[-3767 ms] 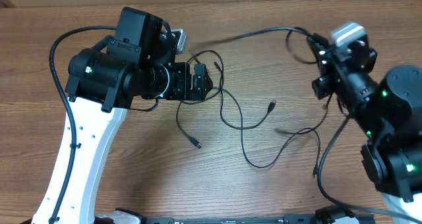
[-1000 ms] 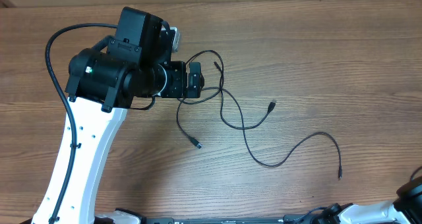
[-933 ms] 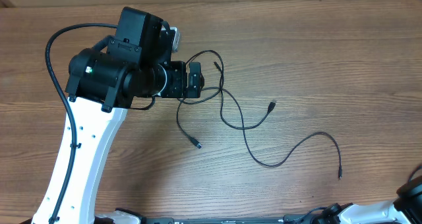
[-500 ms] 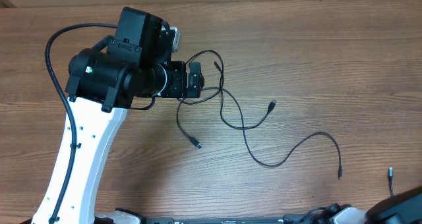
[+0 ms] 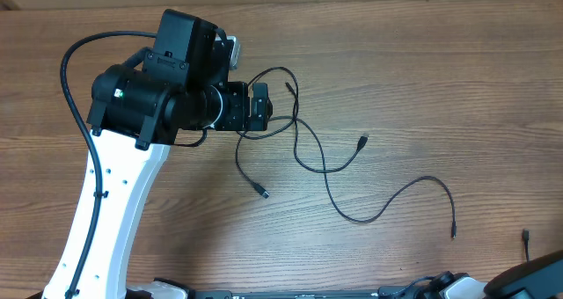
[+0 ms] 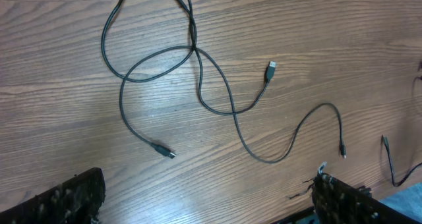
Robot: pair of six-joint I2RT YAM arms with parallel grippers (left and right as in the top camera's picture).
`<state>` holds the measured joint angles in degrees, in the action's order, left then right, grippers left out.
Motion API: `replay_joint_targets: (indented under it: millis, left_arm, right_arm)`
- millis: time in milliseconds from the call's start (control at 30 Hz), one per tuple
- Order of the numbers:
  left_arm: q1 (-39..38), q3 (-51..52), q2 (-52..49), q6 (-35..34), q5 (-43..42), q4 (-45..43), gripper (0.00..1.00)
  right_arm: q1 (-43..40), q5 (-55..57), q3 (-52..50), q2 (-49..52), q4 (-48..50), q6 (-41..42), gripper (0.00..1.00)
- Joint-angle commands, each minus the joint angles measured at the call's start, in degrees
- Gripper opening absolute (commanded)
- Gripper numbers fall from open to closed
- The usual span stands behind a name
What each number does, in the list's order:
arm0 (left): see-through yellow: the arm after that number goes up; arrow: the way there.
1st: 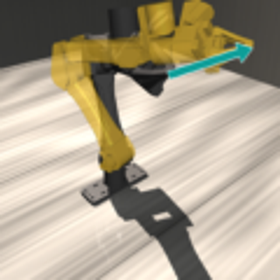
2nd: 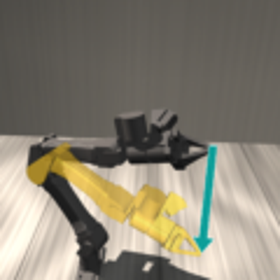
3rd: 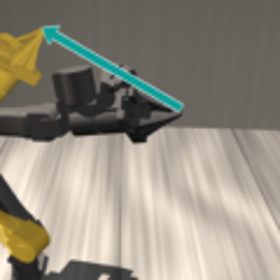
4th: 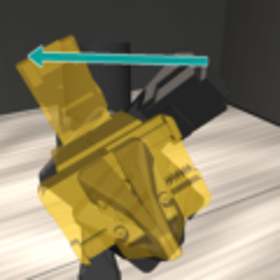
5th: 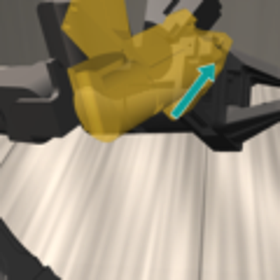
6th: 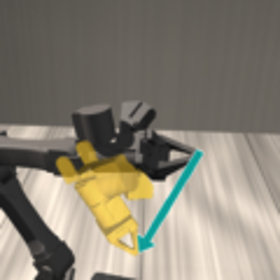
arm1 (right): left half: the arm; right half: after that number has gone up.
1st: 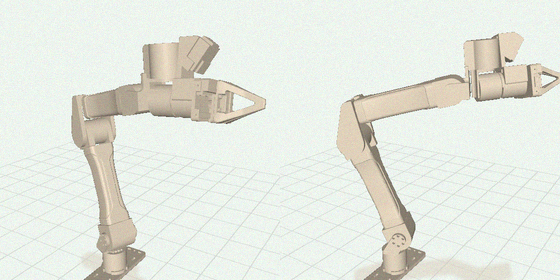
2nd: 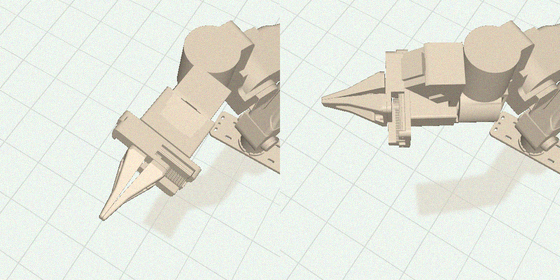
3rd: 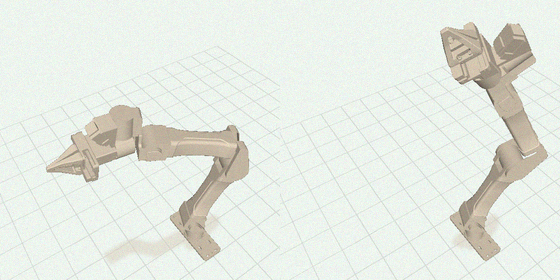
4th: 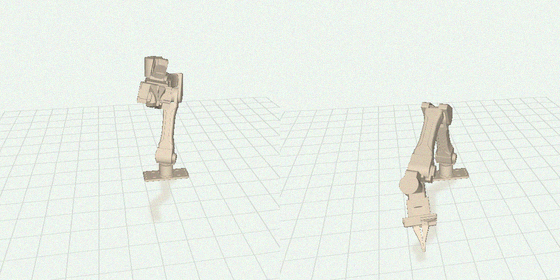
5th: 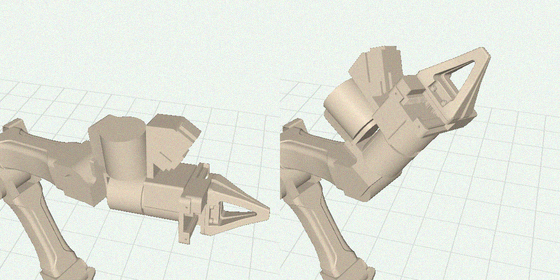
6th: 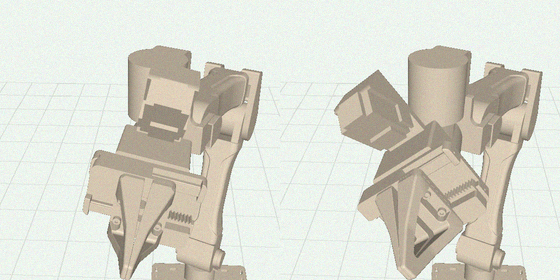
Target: Untangle cables
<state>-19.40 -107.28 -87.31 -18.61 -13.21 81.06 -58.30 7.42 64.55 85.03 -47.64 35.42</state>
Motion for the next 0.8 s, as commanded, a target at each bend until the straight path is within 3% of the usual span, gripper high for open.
replay_joint_targets:
  millis: [0, 200, 467, 633, 767]
  left_arm:
    - [0.3, -0.1, -0.2, 0.8, 0.3, -0.1, 1.00]
    - [0.3, -0.1, -0.2, 0.8, 0.3, 0.0, 1.00]
    - [0.3, -0.1, -0.2, 0.8, 0.3, 0.0, 1.00]
    - [0.3, -0.1, -0.2, 0.8, 0.3, 0.0, 0.99]
    - [0.3, -0.1, -0.2, 0.8, 0.3, 0.0, 0.99]
  right_arm:
    - [0.2, 3.8, -1.3, 1.3, -3.5, 7.6, 1.00]
    - [0.2, 2.8, -4.7, 2.2, -11.5, 18.2, 1.00]
    - [0.2, 2.9, -15.2, 2.2, -8.6, 32.3, 1.00]
    - [0.2, 3.6, -19.3, 2.2, -1.2, 32.3, 0.84]
    - [0.2, 5.1, -19.9, 2.2, 0.3, 32.3, 0.57]
